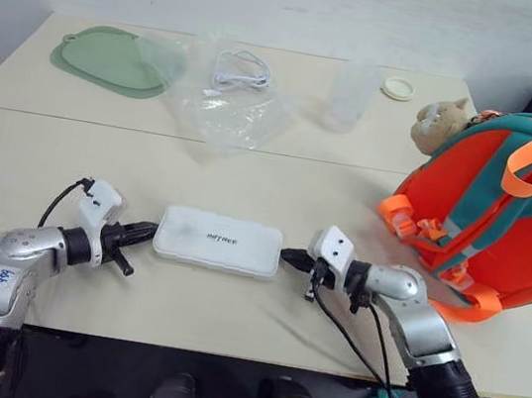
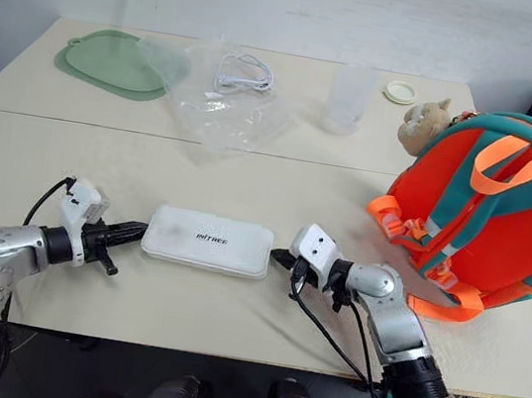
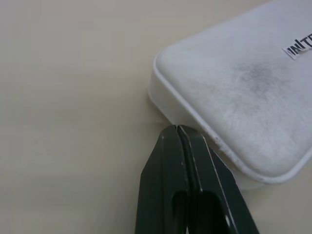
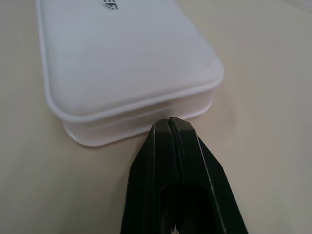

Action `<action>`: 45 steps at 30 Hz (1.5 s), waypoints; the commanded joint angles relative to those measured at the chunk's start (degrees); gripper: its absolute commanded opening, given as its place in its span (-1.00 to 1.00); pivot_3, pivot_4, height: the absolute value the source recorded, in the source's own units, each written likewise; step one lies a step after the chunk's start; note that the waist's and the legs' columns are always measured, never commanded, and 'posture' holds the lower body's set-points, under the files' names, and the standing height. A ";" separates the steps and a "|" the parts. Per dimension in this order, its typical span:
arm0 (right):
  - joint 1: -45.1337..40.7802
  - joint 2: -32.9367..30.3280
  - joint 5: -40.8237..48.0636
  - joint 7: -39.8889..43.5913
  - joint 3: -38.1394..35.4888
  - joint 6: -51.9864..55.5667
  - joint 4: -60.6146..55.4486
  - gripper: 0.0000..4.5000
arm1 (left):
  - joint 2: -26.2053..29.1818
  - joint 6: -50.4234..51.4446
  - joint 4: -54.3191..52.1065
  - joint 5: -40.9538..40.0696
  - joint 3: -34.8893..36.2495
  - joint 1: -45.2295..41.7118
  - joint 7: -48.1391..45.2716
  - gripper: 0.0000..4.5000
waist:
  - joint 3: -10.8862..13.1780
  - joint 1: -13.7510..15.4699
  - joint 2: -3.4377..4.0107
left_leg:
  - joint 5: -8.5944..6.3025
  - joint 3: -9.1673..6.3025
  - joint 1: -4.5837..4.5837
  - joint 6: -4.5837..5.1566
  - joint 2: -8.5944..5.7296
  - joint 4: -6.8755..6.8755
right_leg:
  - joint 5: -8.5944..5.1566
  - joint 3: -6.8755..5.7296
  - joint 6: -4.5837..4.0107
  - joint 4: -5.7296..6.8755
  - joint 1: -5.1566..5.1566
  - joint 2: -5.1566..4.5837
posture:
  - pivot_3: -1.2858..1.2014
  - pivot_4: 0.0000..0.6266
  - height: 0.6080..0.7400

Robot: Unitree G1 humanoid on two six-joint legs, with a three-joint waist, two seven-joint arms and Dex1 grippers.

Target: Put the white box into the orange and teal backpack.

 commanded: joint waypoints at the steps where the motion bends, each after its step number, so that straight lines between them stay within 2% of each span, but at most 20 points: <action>1: 0.83 -0.72 1.19 0.31 0.14 2.65 -5.71 -1.00 | -1.25 -0.68 -0.14 0.48 -4.00 -2.52 -2.14 -0.99 | 0.00 0.20 0.00 | 0.00 0.00 0.00 -0.01 0.00 0.01 | 0.00 0.00 0.00 0.00 0.00 0.01 | 0.03 -0.52 1.00; 5: 2.57 -2.34 -0.25 -1.60 -0.89 3.70 -7.42 -1.00 | -1.55 2.41 -1.39 -0.38 -3.22 -3.41 -1.00 -0.99 | 0.00 0.76 -0.01 | 0.00 0.02 0.00 0.00 0.00 0.02 | 0.00 0.01 0.00 -0.02 0.00 0.01 | 0.03 -0.52 1.00; 8: 3.56 -3.60 0.11 -1.90 -1.84 4.77 -9.12 -1.00 | 1.63 9.89 -3.28 -3.49 0.13 -2.71 -1.72 -0.72 | -0.01 0.90 -0.01 | 0.00 0.02 0.00 0.00 0.00 0.04 | 0.00 0.01 0.00 -0.01 0.01 0.01 | 0.03 -0.52 1.00; 13: 3.89 -4.91 0.72 -1.82 -2.44 5.82 -10.42 -1.00 | 8.97 23.86 -0.88 -9.57 2.96 -5.25 -5.75 -0.04 | 0.01 0.85 -0.04 | 0.00 0.00 -0.01 -0.01 0.02 0.02 | 0.00 0.01 0.00 -0.02 -0.01 0.02 | 0.03 -0.52 1.00; 16: 3.77 -4.86 0.80 -2.17 -2.15 6.11 -10.55 -1.00 | 11.39 39.19 5.66 -14.73 1.92 -13.29 -7.31 0.40 | 0.02 1.12 -0.07 | 0.01 -0.04 -0.01 0.00 -0.01 0.05 | 0.00 -0.02 0.00 0.00 0.00 0.03 | 0.03 -0.52 1.00; 19: 3.70 -4.52 0.67 -2.48 -1.77 6.21 -10.62 -1.00 | 9.85 49.50 15.10 -15.58 -2.83 -23.73 -8.13 0.81 | 0.01 1.36 -0.09 | 0.02 -0.10 -0.06 0.02 -0.08 0.14 | 0.00 -0.07 0.01 -0.01 0.04 0.02 | 0.03 -0.52 1.00; 23: 3.46 -4.13 0.34 -2.82 -1.18 5.88 -10.31 -1.00 | 6.76 54.61 24.93 -13.27 -8.70 -31.94 -7.93 0.81 | 0.01 1.06 -0.10 | 0.02 -0.04 -0.12 0.03 -0.10 0.26 | 0.03 -0.05 0.06 0.01 0.04 0.06 | 0.03 -0.52 1.00; 28: 2.09 -3.49 -0.43 -3.33 -0.56 5.31 -9.32 -1.00 | 5.07 56.42 31.59 -11.07 -18.58 -36.35 -10.37 0.81 | 0.03 0.97 -0.14 | 0.05 0.04 -0.10 -0.02 -0.05 0.30 | 0.03 0.03 0.07 0.03 0.00 0.12 | 0.03 -0.52 1.00; 32: 1.65 -2.93 -0.91 -4.02 -0.37 4.60 -8.66 -1.00 | 2.38 55.97 37.88 -10.56 -19.27 -39.32 -12.30 0.81 | 0.02 1.17 -0.15 | 0.06 0.05 -0.03 -0.03 -0.06 0.38 | 0.02 0.05 0.07 0.06 0.06 0.11 | 0.03 -0.52 1.00; 38: 2.33 -2.42 -1.46 -5.10 -0.63 3.86 -8.49 -1.00 | 0.44 58.37 41.52 -11.13 -19.80 -41.84 -15.05 0.81 | 0.00 1.60 -0.18 | -0.01 0.03 -0.07 0.08 -0.11 0.58 | 0.04 0.04 0.09 0.05 0.14 0.02 | 0.03 -0.52 1.00; 41: 2.61 -2.13 -1.58 -5.63 -0.71 3.37 -8.23 -1.00 | -0.63 59.55 42.13 -11.65 -18.38 -42.20 -15.08 0.55 | 0.00 1.63 -0.19 | -0.02 0.02 -0.10 0.10 -0.10 0.62 | 0.04 0.04 0.10 0.06 0.13 0.02 | 0.03 -0.52 1.00; 45: 2.87 -2.08 -1.85 -5.91 -0.85 2.80 -7.85 -1.00 | -0.54 59.28 41.39 -11.38 -18.58 -41.62 -15.38 0.01 | -0.04 1.43 -0.27 | -0.01 0.02 -0.18 0.09 -0.08 0.65 | 0.05 0.04 0.12 0.07 0.07 0.04 | 0.03 -0.52 1.00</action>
